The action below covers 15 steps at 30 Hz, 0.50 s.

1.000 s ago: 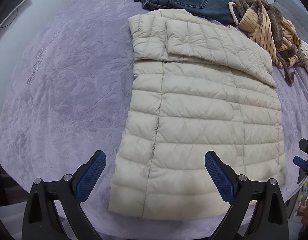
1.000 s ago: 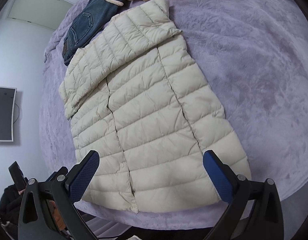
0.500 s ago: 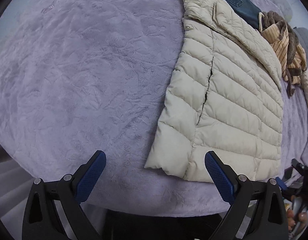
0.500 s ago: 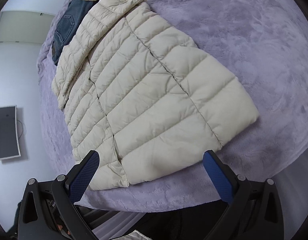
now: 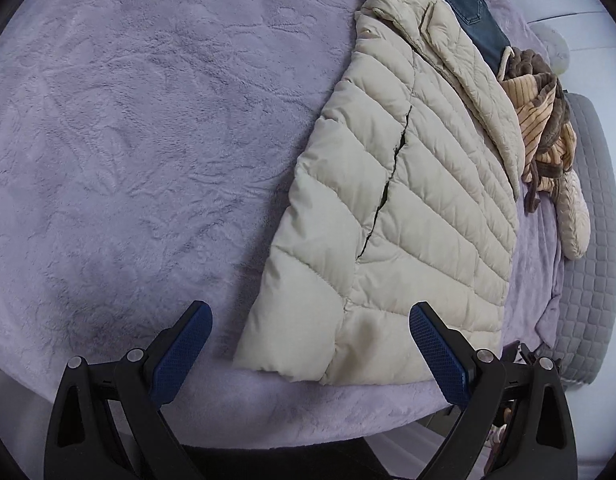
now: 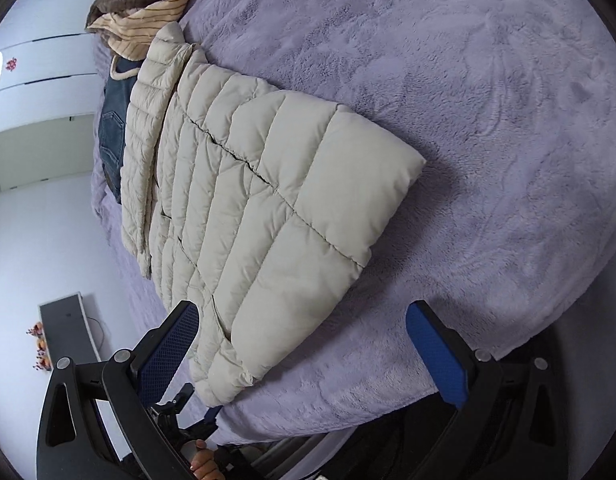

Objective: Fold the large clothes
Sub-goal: 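Move both open tools to the jacket hem and slide under it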

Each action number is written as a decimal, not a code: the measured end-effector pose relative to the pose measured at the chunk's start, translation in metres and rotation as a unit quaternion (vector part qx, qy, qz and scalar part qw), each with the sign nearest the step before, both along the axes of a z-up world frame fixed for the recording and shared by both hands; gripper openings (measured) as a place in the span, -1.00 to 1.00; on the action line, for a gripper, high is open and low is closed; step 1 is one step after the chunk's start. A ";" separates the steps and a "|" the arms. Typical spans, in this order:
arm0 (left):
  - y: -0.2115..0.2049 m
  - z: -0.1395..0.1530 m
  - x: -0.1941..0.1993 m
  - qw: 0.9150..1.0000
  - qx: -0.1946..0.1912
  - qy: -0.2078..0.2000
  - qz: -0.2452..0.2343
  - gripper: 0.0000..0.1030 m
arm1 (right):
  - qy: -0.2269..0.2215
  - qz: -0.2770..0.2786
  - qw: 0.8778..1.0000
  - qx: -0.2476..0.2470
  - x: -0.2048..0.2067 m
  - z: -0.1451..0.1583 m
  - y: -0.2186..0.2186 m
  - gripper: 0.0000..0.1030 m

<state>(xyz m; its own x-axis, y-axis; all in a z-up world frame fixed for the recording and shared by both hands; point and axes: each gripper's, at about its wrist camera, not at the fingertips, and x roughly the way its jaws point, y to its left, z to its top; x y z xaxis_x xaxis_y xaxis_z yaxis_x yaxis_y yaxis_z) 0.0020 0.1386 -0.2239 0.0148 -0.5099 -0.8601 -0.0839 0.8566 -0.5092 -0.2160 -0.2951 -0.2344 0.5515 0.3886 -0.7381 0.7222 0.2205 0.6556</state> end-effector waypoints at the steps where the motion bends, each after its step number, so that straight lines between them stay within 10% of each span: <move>1: -0.005 -0.003 0.002 1.000 -0.006 0.002 -0.005 0.93 | -0.007 -0.004 1.000 0.008 0.002 -0.005 -0.001 1.00; 10: -0.046 -0.014 0.005 0.999 0.008 0.003 -0.054 0.90 | -0.032 -0.017 0.997 0.061 0.033 -0.032 -0.001 1.00; 15: -0.043 -0.017 0.010 0.999 0.005 0.016 -0.042 -0.15 | -0.037 -0.008 0.996 0.077 0.038 -0.031 -0.005 0.99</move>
<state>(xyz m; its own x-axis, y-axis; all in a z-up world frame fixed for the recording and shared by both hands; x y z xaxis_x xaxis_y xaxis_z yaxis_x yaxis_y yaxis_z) 0.0120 0.0961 -0.2407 -0.0561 -0.4997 -0.8644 -0.0270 0.8662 -0.4990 -0.1783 -0.3003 -0.2654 0.6087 0.4843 -0.6284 0.6739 0.1025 0.7317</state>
